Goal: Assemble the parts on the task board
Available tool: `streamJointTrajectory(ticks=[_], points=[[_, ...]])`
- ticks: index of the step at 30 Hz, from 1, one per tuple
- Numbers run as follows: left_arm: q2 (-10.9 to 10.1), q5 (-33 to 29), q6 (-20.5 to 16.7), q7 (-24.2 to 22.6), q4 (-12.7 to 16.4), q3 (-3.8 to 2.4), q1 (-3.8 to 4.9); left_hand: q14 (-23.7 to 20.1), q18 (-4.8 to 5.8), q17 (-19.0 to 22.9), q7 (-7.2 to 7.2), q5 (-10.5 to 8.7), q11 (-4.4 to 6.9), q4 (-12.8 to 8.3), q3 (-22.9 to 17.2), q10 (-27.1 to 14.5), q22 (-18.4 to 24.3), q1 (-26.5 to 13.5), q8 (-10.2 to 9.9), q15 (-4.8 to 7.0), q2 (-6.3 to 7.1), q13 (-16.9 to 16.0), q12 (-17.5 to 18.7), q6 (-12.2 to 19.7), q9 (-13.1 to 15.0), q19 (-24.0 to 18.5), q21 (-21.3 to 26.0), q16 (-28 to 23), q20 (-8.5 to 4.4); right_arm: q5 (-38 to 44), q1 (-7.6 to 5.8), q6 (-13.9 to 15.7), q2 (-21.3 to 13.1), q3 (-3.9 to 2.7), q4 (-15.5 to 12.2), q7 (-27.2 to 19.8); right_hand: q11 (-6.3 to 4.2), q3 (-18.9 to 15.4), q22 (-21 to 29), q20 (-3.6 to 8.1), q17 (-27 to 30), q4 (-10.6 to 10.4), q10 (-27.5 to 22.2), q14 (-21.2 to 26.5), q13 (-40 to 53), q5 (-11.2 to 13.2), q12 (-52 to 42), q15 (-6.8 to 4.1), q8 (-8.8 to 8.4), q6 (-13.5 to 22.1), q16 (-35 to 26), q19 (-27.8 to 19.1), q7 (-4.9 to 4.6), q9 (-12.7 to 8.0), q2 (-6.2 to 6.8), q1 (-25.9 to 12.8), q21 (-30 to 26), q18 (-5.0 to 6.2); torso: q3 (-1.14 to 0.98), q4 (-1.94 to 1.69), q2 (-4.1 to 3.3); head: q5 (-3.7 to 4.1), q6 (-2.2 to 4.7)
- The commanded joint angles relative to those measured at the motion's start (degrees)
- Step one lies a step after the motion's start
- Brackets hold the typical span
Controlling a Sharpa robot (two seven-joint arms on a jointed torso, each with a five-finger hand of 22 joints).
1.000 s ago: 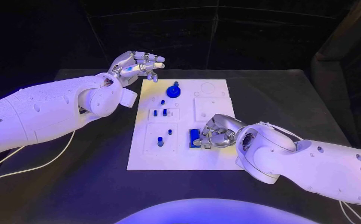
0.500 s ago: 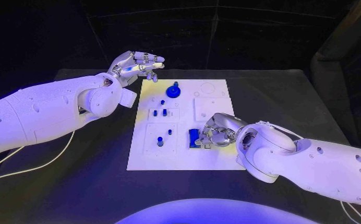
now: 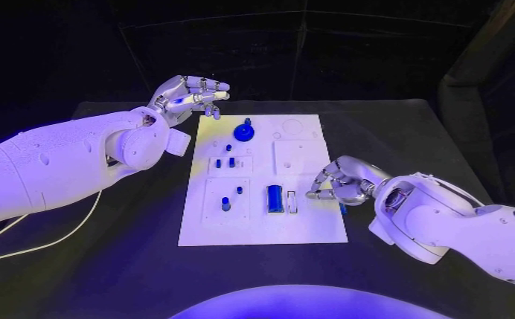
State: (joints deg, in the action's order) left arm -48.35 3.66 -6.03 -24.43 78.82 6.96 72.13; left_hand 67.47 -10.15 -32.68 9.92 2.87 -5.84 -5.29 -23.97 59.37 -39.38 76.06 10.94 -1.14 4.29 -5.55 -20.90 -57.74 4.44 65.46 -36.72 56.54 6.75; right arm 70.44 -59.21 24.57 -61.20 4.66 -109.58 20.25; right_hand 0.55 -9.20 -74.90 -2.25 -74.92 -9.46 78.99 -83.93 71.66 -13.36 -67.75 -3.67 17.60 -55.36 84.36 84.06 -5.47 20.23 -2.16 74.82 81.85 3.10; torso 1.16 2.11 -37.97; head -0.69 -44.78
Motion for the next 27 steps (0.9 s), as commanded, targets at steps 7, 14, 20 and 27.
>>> streamJointTrajectory(ticks=[7,14,20,27], points=[[0.11,-0.15,0.49,-0.39,0.43,-0.01,0.06,-0.48,-0.32,0.07,0.06,-0.02,-0.10,0.07,0.42,-0.48,0.08,-0.19,0.25,-0.04,-0.54,-0.08,-0.33,0.43,-0.06,-0.44,0.12,-0.30,0.12,-1.63,-0.89,-4.79,-6.88,-0.03,-0.34,-1.69,0.37,-0.87,-1.51,-0.57,-3.25,0.38,-0.59,-3.75,-0.70,-1.72,1.16,0.46,-0.80,-0.20,-0.30,0.60,-0.15,-0.54,-0.20,0.28,-0.25,-0.11,-0.03,0.24,-0.01,2.04,0.34],[0.18,-0.15,0.57,-0.34,0.58,0.16,0.03,-0.48,-0.32,0.07,0.06,-0.02,-0.10,0.07,0.42,-0.48,0.08,-0.19,0.25,-0.04,-0.54,-0.08,-0.33,0.43,-0.06,-0.44,0.12,-0.30,0.12,7.20,-0.92,-9.07,-7.55,0.00,0.23,6.03,-0.05,-1.26,-1.42,-0.48,-2.92,0.30,-0.62,-3.68,-1.06,-2.67,1.65,0.18,-0.54,-1.97,-0.52,0.58,0.38,-0.61,-0.87,0.60,-0.33,-0.07,-0.10,0.13,-0.03,2.56,0.49],[0.02,-0.15,0.61,-0.33,0.57,0.27,0.01,-0.48,-0.32,0.07,0.06,-0.02,-0.10,0.07,0.42,-0.48,0.08,-0.19,0.25,-0.04,-0.54,-0.08,-0.33,0.43,-0.06,-0.44,0.12,-0.30,0.12,10.99,-0.75,-9.80,-5.51,0.05,1.56,10.63,-0.30,-2.54,-1.41,-0.30,-2.76,-0.06,-0.46,-3.66,-1.10,-3.24,1.75,-0.04,-0.32,-2.96,-0.66,0.60,0.67,-0.63,-0.15,0.05,-0.37,-0.07,-0.07,0.11,-0.06,2.81,0.51],[-0.12,-0.15,0.62,-0.35,0.54,0.31,0.00,-0.48,-0.32,0.07,0.06,-0.02,-0.10,0.07,0.42,-0.48,0.08,-0.19,0.25,-0.04,-0.54,-0.08,-0.33,0.43,-0.06,-0.44,0.12,-0.30,0.12,12.70,-0.41,-9.86,-3.97,0.07,2.53,13.14,-0.33,-3.64,-1.31,-0.23,-2.71,-0.57,-0.41,-3.66,-1.17,-2.60,1.88,-0.09,-0.39,-3.09,-0.72,0.57,0.72,-0.71,0.50,-0.65,-0.46,-0.05,-0.01,-0.01,-0.04,3.09,0.38]])
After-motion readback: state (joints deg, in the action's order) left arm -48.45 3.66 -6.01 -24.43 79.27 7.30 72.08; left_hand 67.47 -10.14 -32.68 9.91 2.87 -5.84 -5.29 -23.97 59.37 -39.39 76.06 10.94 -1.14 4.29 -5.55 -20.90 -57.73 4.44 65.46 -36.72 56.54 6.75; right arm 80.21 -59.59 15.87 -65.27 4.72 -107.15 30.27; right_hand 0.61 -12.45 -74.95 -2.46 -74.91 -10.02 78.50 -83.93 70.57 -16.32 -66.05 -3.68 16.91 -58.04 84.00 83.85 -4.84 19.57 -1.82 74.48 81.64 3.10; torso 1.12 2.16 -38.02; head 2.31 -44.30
